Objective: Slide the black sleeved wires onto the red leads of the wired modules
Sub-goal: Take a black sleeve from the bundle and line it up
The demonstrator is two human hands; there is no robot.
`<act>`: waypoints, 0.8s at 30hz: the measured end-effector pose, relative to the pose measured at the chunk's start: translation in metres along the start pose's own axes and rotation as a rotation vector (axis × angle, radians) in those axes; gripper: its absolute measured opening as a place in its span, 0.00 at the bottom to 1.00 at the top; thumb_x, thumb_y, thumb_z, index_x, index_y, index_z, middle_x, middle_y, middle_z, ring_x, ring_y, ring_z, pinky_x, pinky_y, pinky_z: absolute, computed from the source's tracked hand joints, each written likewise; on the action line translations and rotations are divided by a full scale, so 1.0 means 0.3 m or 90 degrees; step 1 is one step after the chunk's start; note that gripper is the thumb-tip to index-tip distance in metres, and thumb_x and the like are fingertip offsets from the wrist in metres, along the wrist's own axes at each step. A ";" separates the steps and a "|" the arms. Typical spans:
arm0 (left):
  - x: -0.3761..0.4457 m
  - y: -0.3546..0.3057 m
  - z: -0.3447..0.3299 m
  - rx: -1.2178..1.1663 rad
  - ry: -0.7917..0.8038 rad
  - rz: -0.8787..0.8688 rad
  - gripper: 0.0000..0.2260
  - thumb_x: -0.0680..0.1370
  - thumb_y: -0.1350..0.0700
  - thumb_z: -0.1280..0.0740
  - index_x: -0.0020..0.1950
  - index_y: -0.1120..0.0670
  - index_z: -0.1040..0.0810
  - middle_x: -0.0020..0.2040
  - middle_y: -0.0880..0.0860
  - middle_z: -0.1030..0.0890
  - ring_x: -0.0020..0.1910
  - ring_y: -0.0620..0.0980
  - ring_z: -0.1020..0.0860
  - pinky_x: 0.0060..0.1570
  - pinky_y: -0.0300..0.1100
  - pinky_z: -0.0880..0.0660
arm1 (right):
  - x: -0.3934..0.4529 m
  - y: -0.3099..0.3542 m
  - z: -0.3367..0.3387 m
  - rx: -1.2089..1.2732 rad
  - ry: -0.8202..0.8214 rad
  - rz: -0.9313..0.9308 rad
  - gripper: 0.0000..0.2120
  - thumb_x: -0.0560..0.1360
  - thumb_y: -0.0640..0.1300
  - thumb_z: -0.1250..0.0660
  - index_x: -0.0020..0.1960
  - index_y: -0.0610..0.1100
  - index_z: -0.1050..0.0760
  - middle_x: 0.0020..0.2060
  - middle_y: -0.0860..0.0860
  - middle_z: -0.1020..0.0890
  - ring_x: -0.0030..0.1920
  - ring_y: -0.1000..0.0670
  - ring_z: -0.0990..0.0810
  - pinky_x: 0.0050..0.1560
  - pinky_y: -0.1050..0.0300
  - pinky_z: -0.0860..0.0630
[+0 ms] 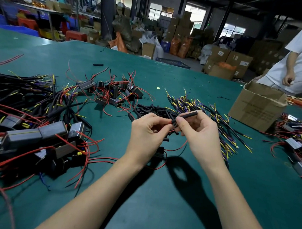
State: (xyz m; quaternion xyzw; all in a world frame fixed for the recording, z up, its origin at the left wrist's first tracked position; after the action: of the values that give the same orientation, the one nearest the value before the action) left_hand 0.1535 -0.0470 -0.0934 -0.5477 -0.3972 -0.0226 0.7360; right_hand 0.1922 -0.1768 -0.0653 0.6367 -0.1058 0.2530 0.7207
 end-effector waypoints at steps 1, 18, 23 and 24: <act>0.001 0.003 0.002 -0.027 0.009 0.014 0.05 0.70 0.65 0.26 0.45 0.58 0.16 0.38 0.54 0.18 0.34 0.42 0.22 0.36 0.31 0.27 | 0.001 -0.003 0.003 0.000 0.005 -0.012 0.03 0.75 0.35 0.32 0.43 0.40 0.23 0.33 0.47 0.19 0.31 0.57 0.21 0.37 0.66 0.26; 0.034 0.031 0.065 0.049 0.179 0.088 0.03 0.72 0.64 0.27 0.43 0.57 0.17 0.37 0.45 0.19 0.33 0.34 0.24 0.38 0.26 0.31 | 0.000 -0.052 -0.002 -0.033 0.015 -0.102 0.07 0.73 0.38 0.29 0.36 0.43 0.20 0.25 0.51 0.20 0.26 0.58 0.26 0.31 0.69 0.31; 0.039 0.039 0.072 0.040 0.214 0.096 0.07 0.71 0.67 0.28 0.46 0.59 0.18 0.40 0.52 0.16 0.38 0.42 0.20 0.43 0.31 0.26 | -0.017 -0.062 -0.041 -0.026 0.041 -0.107 0.04 0.72 0.37 0.28 0.38 0.42 0.19 0.27 0.51 0.19 0.27 0.57 0.25 0.30 0.68 0.31; 0.040 0.043 0.074 0.036 0.220 0.099 0.07 0.71 0.67 0.28 0.46 0.59 0.18 0.41 0.52 0.16 0.39 0.44 0.20 0.44 0.32 0.24 | -0.021 -0.064 -0.051 -0.025 0.042 -0.107 0.03 0.72 0.36 0.28 0.39 0.41 0.18 0.27 0.52 0.19 0.27 0.57 0.25 0.30 0.69 0.31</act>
State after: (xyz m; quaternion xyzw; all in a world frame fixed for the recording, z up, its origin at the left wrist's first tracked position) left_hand 0.1553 -0.0186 -0.0942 -0.5436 -0.2219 -0.0483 0.8081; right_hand 0.1938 -0.1647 -0.0876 0.6202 -0.0333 0.2106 0.7549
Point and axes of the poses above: each hand's wrist, its own x-axis towards the middle knuckle, its own z-axis out of the back of the hand, y = z × x, the point moved 3 cm from there along x, towards the middle knuckle
